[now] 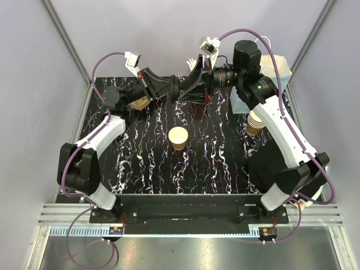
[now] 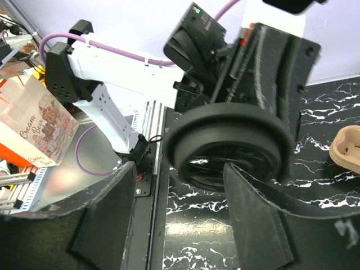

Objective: Pack the takeout coffee

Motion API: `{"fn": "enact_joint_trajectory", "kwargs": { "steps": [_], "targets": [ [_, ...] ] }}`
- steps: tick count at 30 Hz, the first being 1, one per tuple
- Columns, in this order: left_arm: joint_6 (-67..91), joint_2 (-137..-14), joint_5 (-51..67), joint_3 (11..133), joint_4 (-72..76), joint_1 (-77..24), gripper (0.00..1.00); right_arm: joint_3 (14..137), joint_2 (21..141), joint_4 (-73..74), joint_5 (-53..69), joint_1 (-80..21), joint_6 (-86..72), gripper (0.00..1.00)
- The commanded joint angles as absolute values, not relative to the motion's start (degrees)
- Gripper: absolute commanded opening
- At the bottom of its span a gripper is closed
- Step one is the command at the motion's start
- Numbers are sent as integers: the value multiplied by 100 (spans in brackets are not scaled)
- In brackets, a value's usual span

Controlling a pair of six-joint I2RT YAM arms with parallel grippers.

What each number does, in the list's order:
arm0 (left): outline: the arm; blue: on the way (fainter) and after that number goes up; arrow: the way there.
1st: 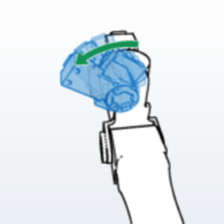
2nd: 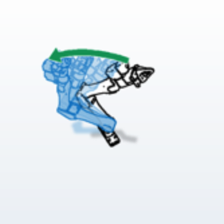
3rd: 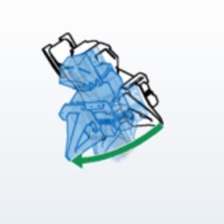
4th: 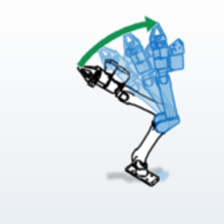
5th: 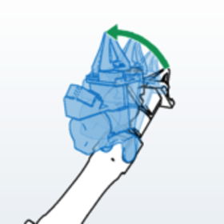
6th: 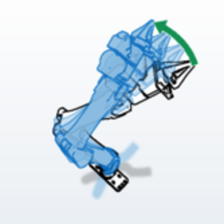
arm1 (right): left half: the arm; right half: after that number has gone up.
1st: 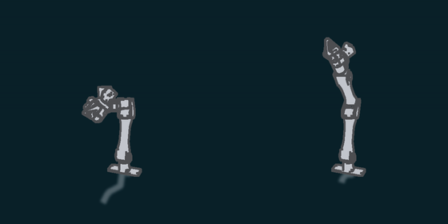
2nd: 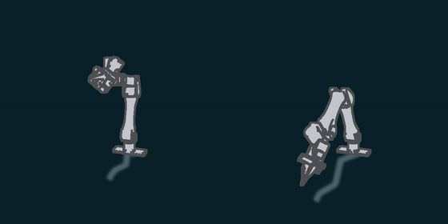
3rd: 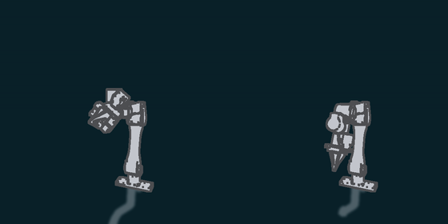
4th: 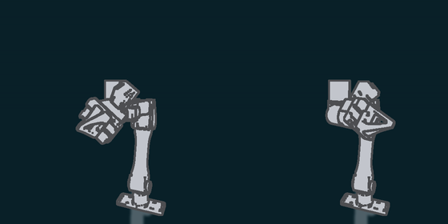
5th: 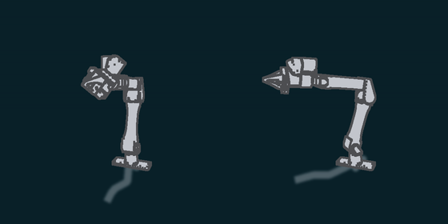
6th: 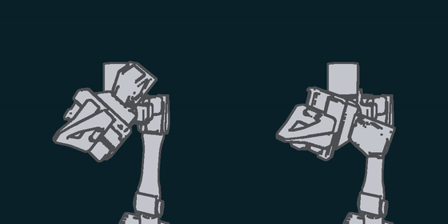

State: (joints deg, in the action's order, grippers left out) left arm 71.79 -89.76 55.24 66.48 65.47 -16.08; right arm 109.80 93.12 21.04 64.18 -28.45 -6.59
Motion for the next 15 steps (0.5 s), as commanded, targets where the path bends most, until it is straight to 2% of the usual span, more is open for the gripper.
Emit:
{"fn": "enact_joint_trajectory", "kwargs": {
  "steps": [1, 7, 15],
  "targets": [
    [7014, -9053, 5397, 6706, 6601, -1617, 0, 11267, 9360, 1942, 6530, -2927, -738, 68],
    [7040, -9097, 5379, 6732, 6618, -1626, 0, 11233, 9395, 2048, 6434, -3006, -598, 59],
    [7049, -9061, 5388, 6706, 6644, -1644, 0, 11259, 9440, 2127, 6293, -3050, -483, 52]
  ]
}}
